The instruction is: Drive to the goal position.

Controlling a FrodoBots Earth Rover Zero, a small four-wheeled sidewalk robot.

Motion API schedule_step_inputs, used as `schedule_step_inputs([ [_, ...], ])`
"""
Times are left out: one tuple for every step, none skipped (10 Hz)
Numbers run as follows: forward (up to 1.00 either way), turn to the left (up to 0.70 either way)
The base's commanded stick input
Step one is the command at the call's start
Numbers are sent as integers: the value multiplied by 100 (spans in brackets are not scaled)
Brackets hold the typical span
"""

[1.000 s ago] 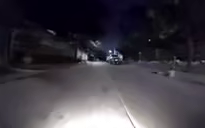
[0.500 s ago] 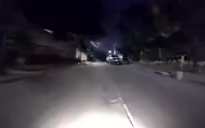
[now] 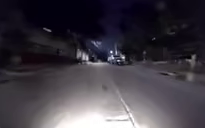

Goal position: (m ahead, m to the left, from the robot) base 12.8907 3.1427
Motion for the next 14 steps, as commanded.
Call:
schedule_step_inputs([
  [97, 5],
  [96, 5],
  [95, 5],
  [95, 5],
  [95, 5],
  [95, 5],
  [95, 13],
  [95, 37],
  [95, 37],
  [95, 28],
  [95, 5],
  [95, 5],
  [95, 5],
  [95, 5],
])
